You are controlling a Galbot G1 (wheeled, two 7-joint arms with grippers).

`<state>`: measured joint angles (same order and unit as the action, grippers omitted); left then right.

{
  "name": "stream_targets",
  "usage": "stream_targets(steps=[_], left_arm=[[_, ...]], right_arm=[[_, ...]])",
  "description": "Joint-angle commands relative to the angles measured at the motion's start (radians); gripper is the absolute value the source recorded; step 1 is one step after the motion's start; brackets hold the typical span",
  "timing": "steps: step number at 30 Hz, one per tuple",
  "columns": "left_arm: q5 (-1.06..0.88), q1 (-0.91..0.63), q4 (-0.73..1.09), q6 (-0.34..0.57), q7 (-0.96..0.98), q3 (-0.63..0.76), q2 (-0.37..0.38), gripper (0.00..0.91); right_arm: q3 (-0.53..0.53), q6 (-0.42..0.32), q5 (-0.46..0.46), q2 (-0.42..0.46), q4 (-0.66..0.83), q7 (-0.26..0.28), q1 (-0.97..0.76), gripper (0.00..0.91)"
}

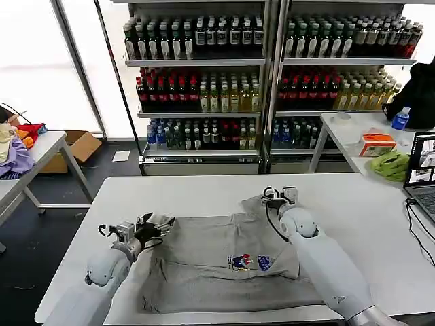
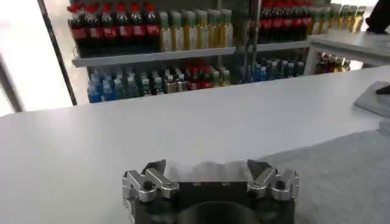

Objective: Fold and organize the clothes.

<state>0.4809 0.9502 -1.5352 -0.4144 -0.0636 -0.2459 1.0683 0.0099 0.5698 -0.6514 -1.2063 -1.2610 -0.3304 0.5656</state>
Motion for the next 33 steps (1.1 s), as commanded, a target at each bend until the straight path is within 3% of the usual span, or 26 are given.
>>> stream_targets(steps=[1, 2, 3, 5, 6, 24, 33], left_arm=[[0.000, 0.004, 0.016, -0.009, 0.002, 0.008, -0.002, 0.020], [0.001, 0.005, 0.016, -0.011, 0.002, 0.008, -0.003, 0.000], [0.001, 0.006, 0.016, -0.011, 0.001, 0.008, -0.005, 0.000], [0.002, 0.009, 0.012, -0.014, 0.002, 0.010, -0.008, 0.000], [0.002, 0.012, 0.007, -0.016, 0.001, 0.013, -0.009, 0.000], [-0.020, 0.015, -0.017, 0.018, -0.011, 0.014, 0.008, 0.010], [-0.016, 0.018, -0.051, 0.074, 0.012, 0.002, 0.009, 0.000]], right_arm=[[-0.004, 0.002, 0.004, -0.001, 0.017, -0.001, 0.008, 0.816], [-0.004, 0.002, 0.004, 0.001, 0.015, -0.002, 0.011, 0.584], [-0.003, 0.001, 0.003, 0.002, 0.014, -0.002, 0.013, 0.262], [-0.003, 0.000, 0.002, 0.004, 0.008, 0.000, 0.022, 0.050], [-0.001, 0.000, 0.002, 0.004, 0.005, 0.000, 0.026, 0.000], [0.029, -0.011, -0.002, 0.030, -0.134, 0.008, 0.117, 0.000], [0.103, -0.028, 0.004, 0.031, -0.229, -0.005, 0.141, 0.000]])
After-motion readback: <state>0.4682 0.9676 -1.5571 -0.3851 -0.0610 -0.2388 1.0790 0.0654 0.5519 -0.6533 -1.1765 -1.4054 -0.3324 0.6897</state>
